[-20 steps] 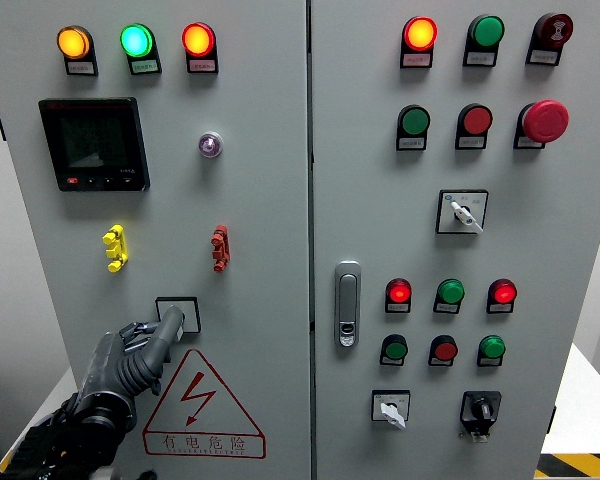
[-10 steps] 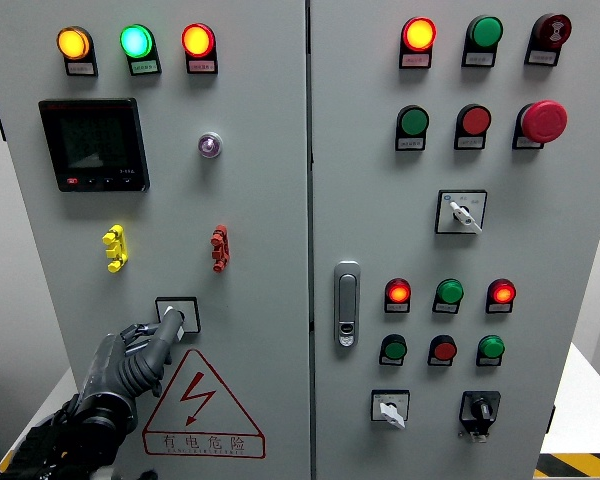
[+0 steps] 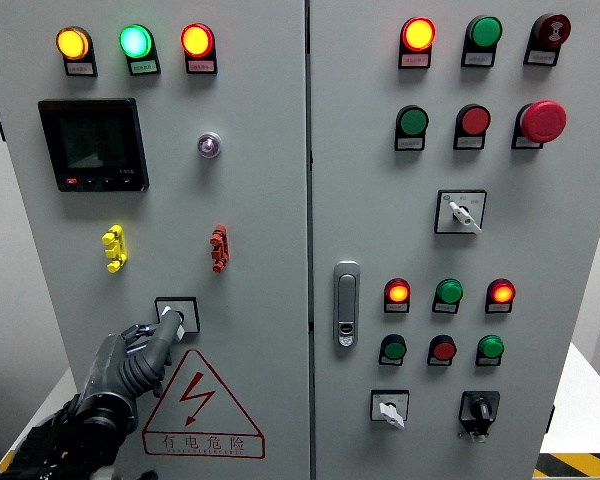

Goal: Turn on light switch 1

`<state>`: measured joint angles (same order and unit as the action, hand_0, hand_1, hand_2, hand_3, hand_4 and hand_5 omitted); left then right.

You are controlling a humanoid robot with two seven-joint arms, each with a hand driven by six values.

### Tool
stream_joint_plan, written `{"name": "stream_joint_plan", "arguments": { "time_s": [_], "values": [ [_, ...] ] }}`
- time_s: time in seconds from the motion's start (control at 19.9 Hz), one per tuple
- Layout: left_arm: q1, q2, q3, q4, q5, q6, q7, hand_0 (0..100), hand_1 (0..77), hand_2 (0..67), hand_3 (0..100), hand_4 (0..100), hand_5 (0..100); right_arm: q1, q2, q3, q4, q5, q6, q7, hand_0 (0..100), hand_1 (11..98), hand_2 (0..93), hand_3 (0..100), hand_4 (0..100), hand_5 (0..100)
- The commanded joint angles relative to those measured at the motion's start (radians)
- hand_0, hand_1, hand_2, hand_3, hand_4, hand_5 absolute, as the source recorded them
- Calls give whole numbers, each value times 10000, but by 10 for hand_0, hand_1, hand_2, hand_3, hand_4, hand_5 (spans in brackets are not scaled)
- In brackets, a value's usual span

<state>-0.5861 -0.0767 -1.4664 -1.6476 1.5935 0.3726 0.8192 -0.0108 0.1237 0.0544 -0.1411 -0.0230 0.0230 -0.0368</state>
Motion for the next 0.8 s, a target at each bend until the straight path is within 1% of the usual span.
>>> {"name": "stream_joint_plan", "arguments": {
  "time_s": [0.0,0.05,0.1,0.25,0.3,0.35,0.4,0.45,0.5,0.55,0.6,0.65,0.7,0.75],
  "values": [
    [-14,0,0,1,-12,2,-1,656,399,463,927,1000,1000,0,5,8,0,0,0,0,0,199,0,197,194,105],
    [-14,0,0,32,-12,2,-1,665,384,463,929,1000,1000,0,5,-7,0,0,0,0,0,199,0,197,194,105],
    [-14,0,0,32,-12,2,-1,676,371,463,931,1000,1000,0,-10,8,0,0,-16,0,0,199,0,197,194,105],
    [-14,0,-16,17,-12,2,-1,682,359,462,934,1000,1000,0,-10,-7,0,0,-16,0,0,198,0,197,194,105],
    [-14,0,-16,2,-12,17,-1,683,358,462,935,1000,1000,0,5,-7,0,0,-16,0,0,198,0,197,194,105],
    [-14,0,-16,1,-12,17,-1,684,356,462,936,1000,1000,0,-10,-7,0,0,-16,0,0,198,0,197,194,105],
    [-14,0,-16,1,-12,17,-1,689,353,462,936,1000,1000,0,-10,-7,0,0,0,0,0,198,0,197,194,105],
    [-14,0,-16,1,-12,17,-1,701,346,462,937,1000,1000,0,5,-7,0,0,-16,0,0,198,0,197,194,105],
    [-14,0,-16,1,-28,17,-1,710,346,461,937,1000,1000,0,5,8,0,0,-16,0,0,199,0,197,194,105],
    [-14,0,-16,1,-28,17,-16,721,342,461,937,1000,1000,0,-10,9,0,0,0,0,0,199,0,197,194,105],
    [-14,0,-1,-14,-28,2,-16,720,334,461,935,1000,1000,0,-10,-7,0,0,0,0,0,199,0,197,194,105],
    [-14,0,0,-29,-28,2,-16,702,320,461,933,1000,1000,0,5,-7,0,0,0,0,0,198,0,197,194,105],
    [-14,0,0,-29,-28,2,-16,674,323,460,932,1000,1000,0,5,-7,0,0,0,0,0,198,0,197,194,105],
    [1,0,0,-29,-28,2,-16,615,318,460,929,1000,1000,0,-10,-7,0,0,-16,0,0,198,0,197,194,105]
  ]
}}
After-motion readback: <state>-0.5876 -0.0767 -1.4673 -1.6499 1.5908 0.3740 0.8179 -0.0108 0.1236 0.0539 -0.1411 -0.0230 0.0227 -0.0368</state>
